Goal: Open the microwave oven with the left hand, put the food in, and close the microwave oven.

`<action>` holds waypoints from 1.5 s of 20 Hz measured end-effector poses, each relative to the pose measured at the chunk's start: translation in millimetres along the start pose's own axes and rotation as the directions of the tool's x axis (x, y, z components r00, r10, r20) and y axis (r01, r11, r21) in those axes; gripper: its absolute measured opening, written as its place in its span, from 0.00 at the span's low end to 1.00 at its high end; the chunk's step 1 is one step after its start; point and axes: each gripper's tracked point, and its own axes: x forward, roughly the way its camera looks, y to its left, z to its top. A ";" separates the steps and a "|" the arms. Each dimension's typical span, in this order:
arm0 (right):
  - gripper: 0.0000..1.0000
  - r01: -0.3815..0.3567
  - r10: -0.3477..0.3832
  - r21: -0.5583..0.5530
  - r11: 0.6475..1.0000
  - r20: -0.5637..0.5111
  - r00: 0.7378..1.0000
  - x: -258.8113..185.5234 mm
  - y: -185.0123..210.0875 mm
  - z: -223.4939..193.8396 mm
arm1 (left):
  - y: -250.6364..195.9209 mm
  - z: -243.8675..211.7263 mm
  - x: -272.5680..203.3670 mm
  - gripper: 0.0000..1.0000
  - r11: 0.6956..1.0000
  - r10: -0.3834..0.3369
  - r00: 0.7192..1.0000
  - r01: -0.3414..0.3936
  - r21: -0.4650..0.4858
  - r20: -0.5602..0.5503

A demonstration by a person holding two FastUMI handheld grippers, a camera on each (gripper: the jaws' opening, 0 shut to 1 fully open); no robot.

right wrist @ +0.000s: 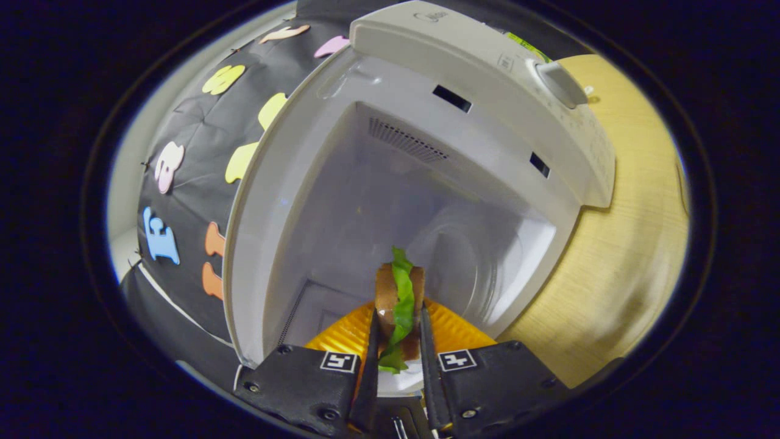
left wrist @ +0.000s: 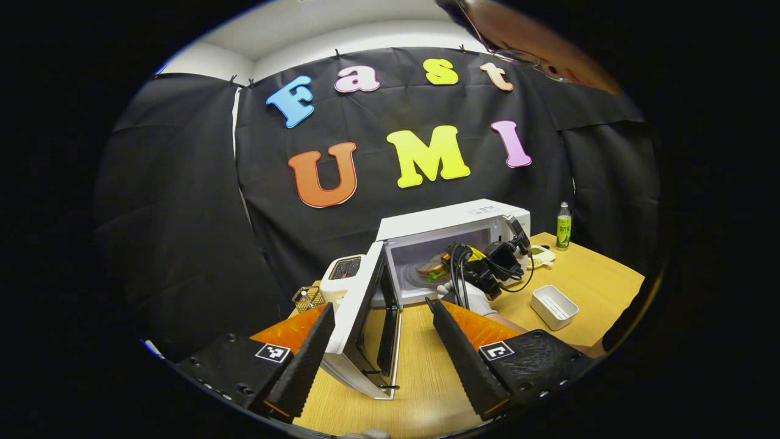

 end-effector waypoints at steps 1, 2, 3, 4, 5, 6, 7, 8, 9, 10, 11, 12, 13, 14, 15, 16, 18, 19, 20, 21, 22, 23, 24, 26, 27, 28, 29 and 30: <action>0.31 0.016 -0.015 -0.033 0.999 0.013 1.000 0.7 -3.6 1.2 | -0.5 0.2 0.3 0.96 1.000 -0.003 1.000 0.003 -0.002 0.002; 0.43 0.052 -0.050 -0.084 0.995 0.024 0.998 1.4 -12.7 2.2 | 0.2 -1.0 -0.2 0.96 1.000 -0.003 1.000 0.003 -0.006 0.003; 0.36 0.087 -0.084 -0.144 0.986 0.030 0.996 0.4 -22.6 1.5 | 1.1 -2.4 -0.5 0.97 1.000 -0.007 1.000 0.007 -0.010 0.004; 0.41 0.101 -0.097 -0.191 0.976 0.033 0.995 -1.5 -26.6 3.7 | 1.6 -3.3 -0.2 0.97 1.000 -0.008 1.000 0.008 -0.014 0.003; 0.51 0.119 -0.112 -0.257 0.959 0.042 0.993 -5.2 -29.5 5.7 | 2.8 -5.5 0.2 0.97 1.000 -0.007 1.000 0.007 -0.018 0.001; 0.55 0.135 -0.124 -0.332 0.934 0.055 0.991 -8.6 -31.2 9.5 | 3.8 -5.9 -0.3 0.96 1.000 -0.004 1.000 0.004 -0.021 -0.001; 0.72 0.144 -0.127 -0.387 0.911 0.068 0.990 -11.7 -30.4 14.5 | 5.5 -5.2 -1.4 0.96 1.000 0.001 1.000 -0.001 -0.023 0.005; 0.78 0.143 -0.121 -0.424 0.894 0.079 0.990 -15.4 -28.8 20.3 | 6.4 -3.9 -1.7 0.96 1.000 0.004 1.000 -0.003 -0.025 0.009; 0.92 0.139 -0.118 -0.445 0.885 0.075 0.990 -19.6 -27.9 23.7 | 7.4 -4.2 -2.1 0.96 1.000 0.009 1.000 -0.009 -0.025 0.011; 0.95 0.133 -0.109 -0.466 0.875 0.079 0.991 -24.4 -25.2 30.1 | 6.8 -3.3 -1.4 0.97 1.000 0.012 1.000 -0.012 -0.025 0.015; 0.97 0.130 -0.098 -0.503 0.855 0.089 0.991 -30.0 -20.2 36.7 | 8.7 -1.0 -2.2 0.96 1.000 0.018 1.000 -0.018 -0.025 0.020; 0.98 0.120 -0.084 -0.545 0.830 0.089 0.992 -37.1 -13.8 42.4 | 8.3 1.1 -3.2 0.96 0.999 0.019 0.999 -0.019 -0.026 0.026; 0.89 0.107 -0.063 -0.589 0.801 0.094 0.994 -46.3 -5.6 48.1 | 9.0 2.9 -4.0 0.96 0.999 0.024 0.999 -0.023 -0.028 0.027; 0.91 0.094 -0.044 -0.622 0.777 0.095 0.995 -56.1 3.9 54.4 | 7.8 5.4 -4.9 0.97 0.999 0.022 0.999 -0.021 -0.029 0.028; 1.00 0.073 -0.025 -0.642 0.763 0.084 0.996 -66.2 13.9 57.8 | 6.9 8.7 -6.0 0.96 0.999 0.024 0.999 -0.023 -0.030 0.034; 0.91 0.056 -0.009 -0.669 0.741 0.073 0.997 -75.9 21.3 63.4 | 6.0 11.0 -7.2 0.97 0.999 0.022 0.999 -0.021 -0.031 0.036; 1.00 0.022 0.011 -0.710 0.703 0.043 0.999 -96.8 31.5 79.5 | 4.7 17.7 -8.8 0.97 0.999 0.022 0.999 -0.021 -0.037 0.045; 1.00 0.004 0.024 -0.730 0.683 0.028 0.999 -107.7 35.9 91.2 | 2.7 21.8 -8.9 0.97 0.999 0.023 0.998 -0.021 -0.041 0.050; 1.00 -0.017 0.031 -0.755 0.655 0.005 1.000 -119.2 38.7 104.1 | 2.0 24.1 -9.3 0.97 0.999 0.026 0.998 -0.023 -0.045 0.051; 1.00 -0.018 0.026 -0.780 0.625 -0.002 1.000 -132.7 36.3 121.2 | 0.8 27.4 -9.7 0.97 0.998 0.029 0.998 -0.026 -0.048 0.055; 1.00 -0.014 0.024 -0.801 0.598 0.000 1.000 -146.8 33.3 140.7 | -0.6 29.1 -8.4 0.96 0.998 0.033 0.998 -0.030 -0.051 0.048; 0.92 -0.028 0.030 -0.816 0.578 -0.013 0.999 -161.1 34.6 159.1 | -2.4 29.2 -9.2 0.97 0.998 0.033 0.998 -0.031 -0.050 0.046; 1.00 -0.026 0.027 -0.832 0.554 -0.013 1.000 -175.6 33.2 177.5 | -4.2 32.9 -8.4 0.97 0.998 0.034 0.998 -0.031 -0.049 0.049; 1.00 -0.033 0.010 -0.857 0.514 -0.032 0.999 -206.3 25.5 211.2 | -7.7 40.1 -6.8 0.96 0.998 0.031 0.998 -0.029 -0.048 0.058; 0.91 -0.021 -0.006 -0.868 0.496 -0.028 1.000 -221.4 22.1 227.8 | -8.2 42.4 -5.0 0.97 0.998 0.029 0.998 -0.026 -0.053 0.059; 0.91 -0.019 -0.014 -0.872 0.488 -0.029 0.999 -236.4 20.1 243.4 | -9.8 44.6 -2.7 0.96 0.998 0.030 0.998 -0.027 -0.058 0.061; 0.91 -0.020 -0.020 -0.875 0.483 -0.033 0.999 -253.6 17.8 254.0 | -8.8 47.5 -0.2 0.95 0.997 0.032 0.997 -0.028 -0.067 0.063; 0.91 -0.011 -0.029 -0.881 0.473 -0.028 0.999 -268.2 14.1 267.9 | -7.6 49.7 2.7 0.95 0.996 0.037 0.997 -0.031 -0.080 0.064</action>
